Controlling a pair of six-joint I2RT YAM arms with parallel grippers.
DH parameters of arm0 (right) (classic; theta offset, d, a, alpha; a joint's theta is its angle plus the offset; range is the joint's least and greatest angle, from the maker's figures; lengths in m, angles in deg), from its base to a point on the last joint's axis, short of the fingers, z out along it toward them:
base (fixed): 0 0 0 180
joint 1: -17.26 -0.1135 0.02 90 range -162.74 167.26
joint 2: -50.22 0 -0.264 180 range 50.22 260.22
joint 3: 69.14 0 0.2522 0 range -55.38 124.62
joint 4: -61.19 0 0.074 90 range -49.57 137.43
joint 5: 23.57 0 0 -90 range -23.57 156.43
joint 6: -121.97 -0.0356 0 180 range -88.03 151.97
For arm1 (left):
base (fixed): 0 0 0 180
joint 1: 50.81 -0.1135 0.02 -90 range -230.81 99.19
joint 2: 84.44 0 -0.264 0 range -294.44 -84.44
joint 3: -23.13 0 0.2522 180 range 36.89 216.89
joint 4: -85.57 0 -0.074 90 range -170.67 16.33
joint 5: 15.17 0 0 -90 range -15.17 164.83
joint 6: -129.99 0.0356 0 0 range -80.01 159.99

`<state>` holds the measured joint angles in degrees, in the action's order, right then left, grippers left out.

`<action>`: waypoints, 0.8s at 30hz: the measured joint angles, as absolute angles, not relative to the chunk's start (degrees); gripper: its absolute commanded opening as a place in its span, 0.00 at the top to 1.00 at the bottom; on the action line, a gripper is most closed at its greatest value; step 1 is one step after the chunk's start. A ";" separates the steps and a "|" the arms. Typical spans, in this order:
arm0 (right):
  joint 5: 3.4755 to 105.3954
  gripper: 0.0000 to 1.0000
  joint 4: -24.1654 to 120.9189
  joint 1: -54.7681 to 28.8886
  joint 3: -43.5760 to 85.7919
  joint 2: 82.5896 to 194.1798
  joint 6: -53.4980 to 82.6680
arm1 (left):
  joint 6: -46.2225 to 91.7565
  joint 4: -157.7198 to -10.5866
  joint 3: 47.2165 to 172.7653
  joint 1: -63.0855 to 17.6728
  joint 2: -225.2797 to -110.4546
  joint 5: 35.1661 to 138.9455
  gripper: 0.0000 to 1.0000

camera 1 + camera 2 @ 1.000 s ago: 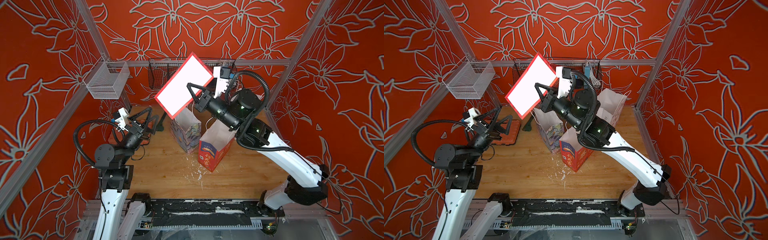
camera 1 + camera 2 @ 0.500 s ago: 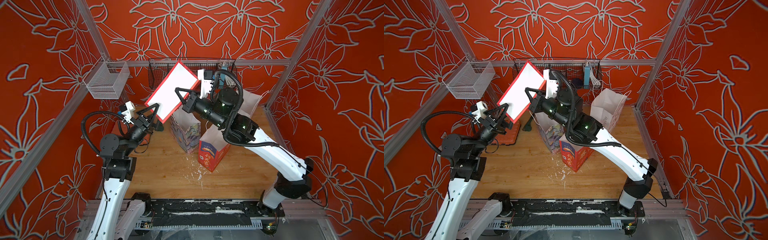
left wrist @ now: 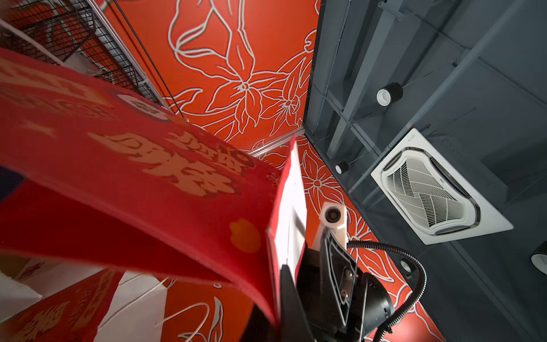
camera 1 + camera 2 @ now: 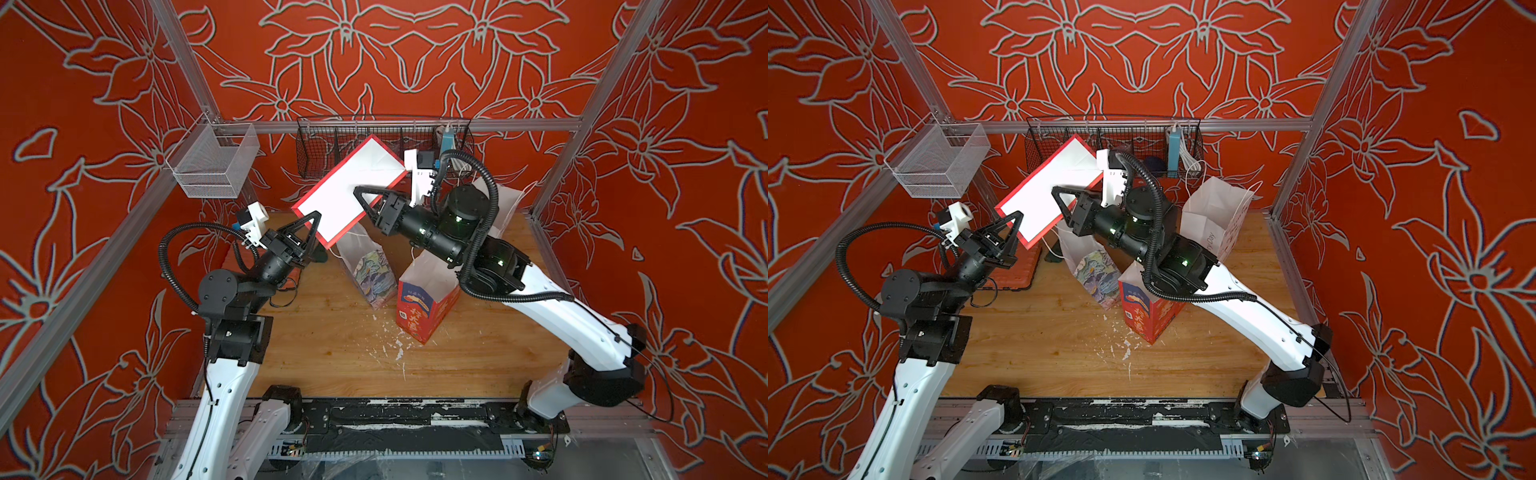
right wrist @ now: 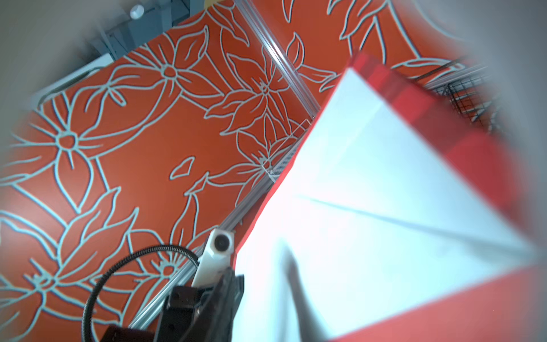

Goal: Put away the paper bag
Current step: Press the paper bag.

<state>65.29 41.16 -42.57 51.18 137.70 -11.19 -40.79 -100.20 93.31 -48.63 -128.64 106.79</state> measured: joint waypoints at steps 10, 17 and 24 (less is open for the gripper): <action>47.76 0.20 26.96 -26.88 40.93 120.74 -8.72 | -40.83 -97.40 92.24 -48.41 -127.05 111.71 1.00; 25.90 0.04 21.19 -18.31 42.39 123.08 -15.86 | -41.48 -97.47 88.79 -47.73 -124.86 117.81 1.00; 15.43 0.02 18.35 -15.47 41.76 124.98 -19.97 | -41.46 -98.10 87.56 -46.49 -124.75 120.63 1.00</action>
